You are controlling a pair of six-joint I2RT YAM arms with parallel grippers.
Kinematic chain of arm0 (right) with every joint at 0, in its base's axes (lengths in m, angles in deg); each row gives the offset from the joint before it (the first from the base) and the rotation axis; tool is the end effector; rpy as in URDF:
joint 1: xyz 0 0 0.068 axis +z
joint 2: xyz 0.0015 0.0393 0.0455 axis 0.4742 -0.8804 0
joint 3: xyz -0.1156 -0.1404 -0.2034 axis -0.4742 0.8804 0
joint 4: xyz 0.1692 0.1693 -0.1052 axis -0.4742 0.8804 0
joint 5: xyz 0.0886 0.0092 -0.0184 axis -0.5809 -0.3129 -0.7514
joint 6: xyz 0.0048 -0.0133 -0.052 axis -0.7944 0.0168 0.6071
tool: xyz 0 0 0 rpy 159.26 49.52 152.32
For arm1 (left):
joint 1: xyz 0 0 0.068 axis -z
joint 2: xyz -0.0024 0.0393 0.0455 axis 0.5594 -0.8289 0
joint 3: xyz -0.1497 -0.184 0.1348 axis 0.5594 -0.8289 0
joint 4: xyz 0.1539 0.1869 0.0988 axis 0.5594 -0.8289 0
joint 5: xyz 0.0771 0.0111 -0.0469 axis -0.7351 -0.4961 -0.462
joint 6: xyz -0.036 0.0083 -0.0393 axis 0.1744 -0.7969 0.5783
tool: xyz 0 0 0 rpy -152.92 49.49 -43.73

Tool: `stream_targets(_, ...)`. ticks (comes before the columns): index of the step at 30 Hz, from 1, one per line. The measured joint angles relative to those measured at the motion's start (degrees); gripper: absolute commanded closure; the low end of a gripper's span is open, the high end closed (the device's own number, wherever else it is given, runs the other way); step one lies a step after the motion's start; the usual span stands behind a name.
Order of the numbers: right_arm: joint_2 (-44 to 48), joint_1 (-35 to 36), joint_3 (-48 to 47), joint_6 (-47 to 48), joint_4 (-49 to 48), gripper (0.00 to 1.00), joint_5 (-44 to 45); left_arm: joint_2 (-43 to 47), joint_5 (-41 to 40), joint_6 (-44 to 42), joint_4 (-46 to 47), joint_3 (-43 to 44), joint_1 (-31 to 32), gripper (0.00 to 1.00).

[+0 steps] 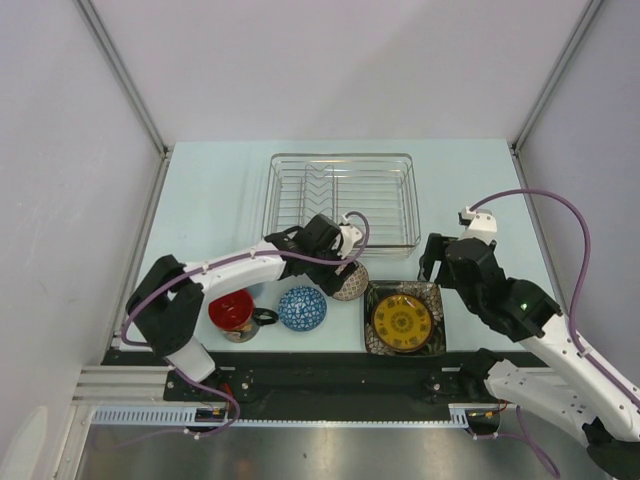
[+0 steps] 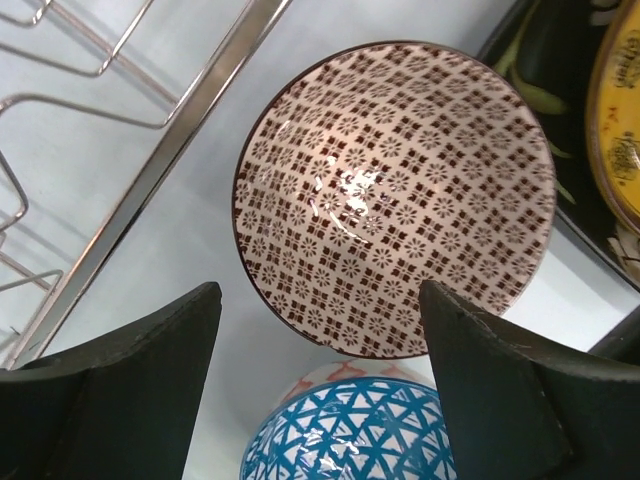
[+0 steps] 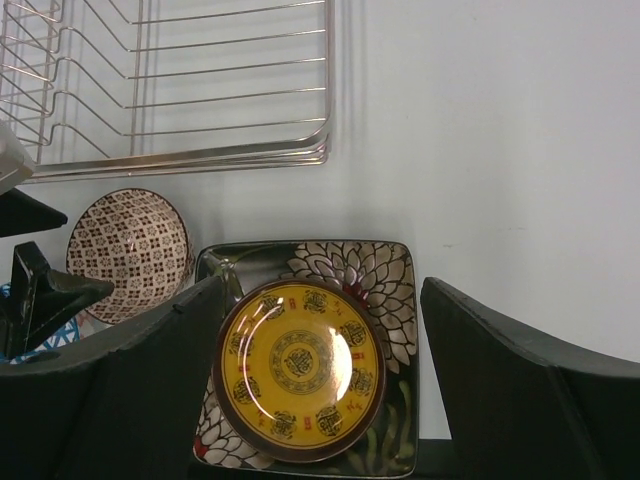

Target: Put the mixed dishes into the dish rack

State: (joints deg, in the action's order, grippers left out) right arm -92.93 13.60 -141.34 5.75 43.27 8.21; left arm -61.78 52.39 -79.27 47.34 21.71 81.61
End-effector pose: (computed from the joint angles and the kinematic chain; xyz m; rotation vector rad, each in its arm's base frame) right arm 0.1171 0.0802 0.3321 0.0790 2.1013 0.1498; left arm 0.2247 -0.2487 0.2135 1.1104 2.3243 -0.3734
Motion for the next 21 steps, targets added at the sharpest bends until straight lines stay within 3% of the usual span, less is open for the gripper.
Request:
stream_targets(8, 0.8, 0.4, 0.5, 0.0, 0.2, 0.19, 0.0, -3.3, 0.3, 3.6, 0.4, 0.0, -0.9, 0.21)
stream_targets(12, 0.8, 1.0, 0.6, -0.2, 0.2, 0.21, -0.2, -4.9, 1.4, 5.0, 0.7, 0.0, -0.9, 0.36)
stream_targets(14, 0.8, 1.4, 0.6, -0.4, 0.2, 0.22, -0.3, -5.5, 1.9, 5.6, 0.8, 0.2, -0.9, 0.37)
stream_targets(21, 0.8, 3.0, 0.8, -1.3, 0.2, 0.23, -0.2, -6.1, 1.9, 7.0, 0.8, 1.5, -1.1, 0.70)
